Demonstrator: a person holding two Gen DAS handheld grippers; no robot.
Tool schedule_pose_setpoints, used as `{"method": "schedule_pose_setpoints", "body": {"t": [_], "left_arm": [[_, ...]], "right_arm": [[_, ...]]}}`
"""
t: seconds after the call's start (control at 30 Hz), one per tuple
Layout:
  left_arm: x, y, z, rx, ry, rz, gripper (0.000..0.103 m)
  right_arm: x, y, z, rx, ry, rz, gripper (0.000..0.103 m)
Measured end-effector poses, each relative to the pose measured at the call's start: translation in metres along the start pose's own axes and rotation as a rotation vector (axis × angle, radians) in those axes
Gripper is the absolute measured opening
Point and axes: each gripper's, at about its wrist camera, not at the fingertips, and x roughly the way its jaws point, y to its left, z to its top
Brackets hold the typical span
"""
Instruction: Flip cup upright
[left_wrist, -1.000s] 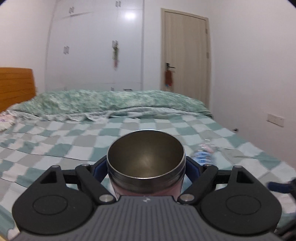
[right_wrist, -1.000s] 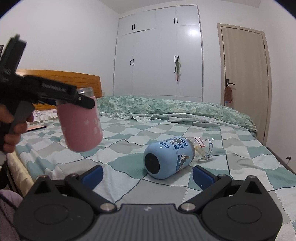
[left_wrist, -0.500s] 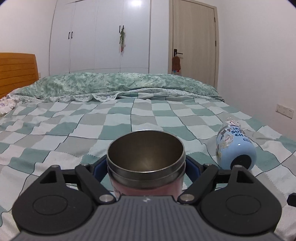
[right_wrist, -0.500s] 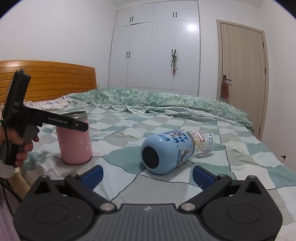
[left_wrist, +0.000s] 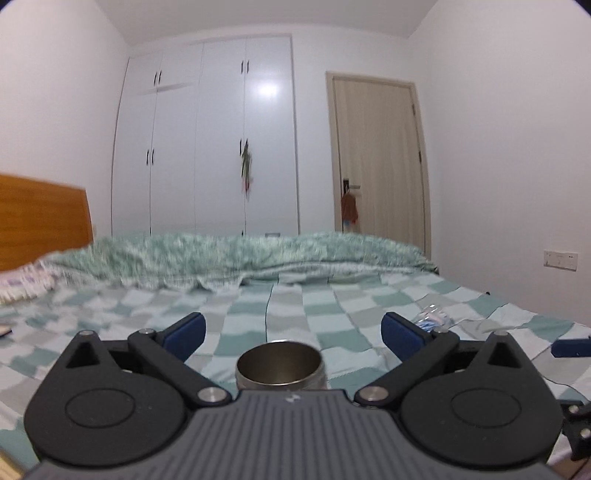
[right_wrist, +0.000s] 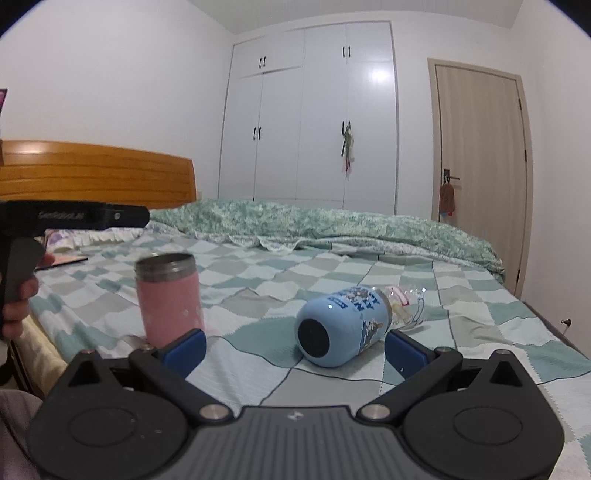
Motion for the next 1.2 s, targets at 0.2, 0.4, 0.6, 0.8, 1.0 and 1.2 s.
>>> {"method": "schedule_pose_setpoints", "body": {"t": [0.2, 0.4, 0.6, 0.8, 1.0, 1.2], "left_arm": [[-0.049, -0.026, 0.002, -0.023, -0.017, -0.019, 0.103], [-0.098, -0.052, -0.005, -0.067, -0.011, -0.002, 0.103], [-0.138, -0.063, -0.022, -0.132, 0.017, 0.022, 0.103], [-0.142, -0.063, -0.034, -0.142, 0.055, 0.041, 0.103], [-0.144, -0.061, -0.037, -0.140, 0.058, 0.045, 0.103], [-0.145, -0.060, -0.036, -0.141, 0.057, 0.044, 0.103]], "right_arm": [[-0.046, 0.006, 0.004, 0.016, -0.054, -0.040, 0.103], [-0.100, 0.014, 0.001, 0.030, -0.085, -0.142, 0.103], [-0.146, 0.019, -0.008, 0.081, -0.080, -0.249, 0.103], [-0.156, 0.015, -0.012, 0.071, -0.087, -0.264, 0.103], [-0.154, 0.016, -0.015, 0.085, -0.081, -0.253, 0.103], [-0.153, 0.020, -0.015, 0.087, -0.084, -0.252, 0.103]]}}
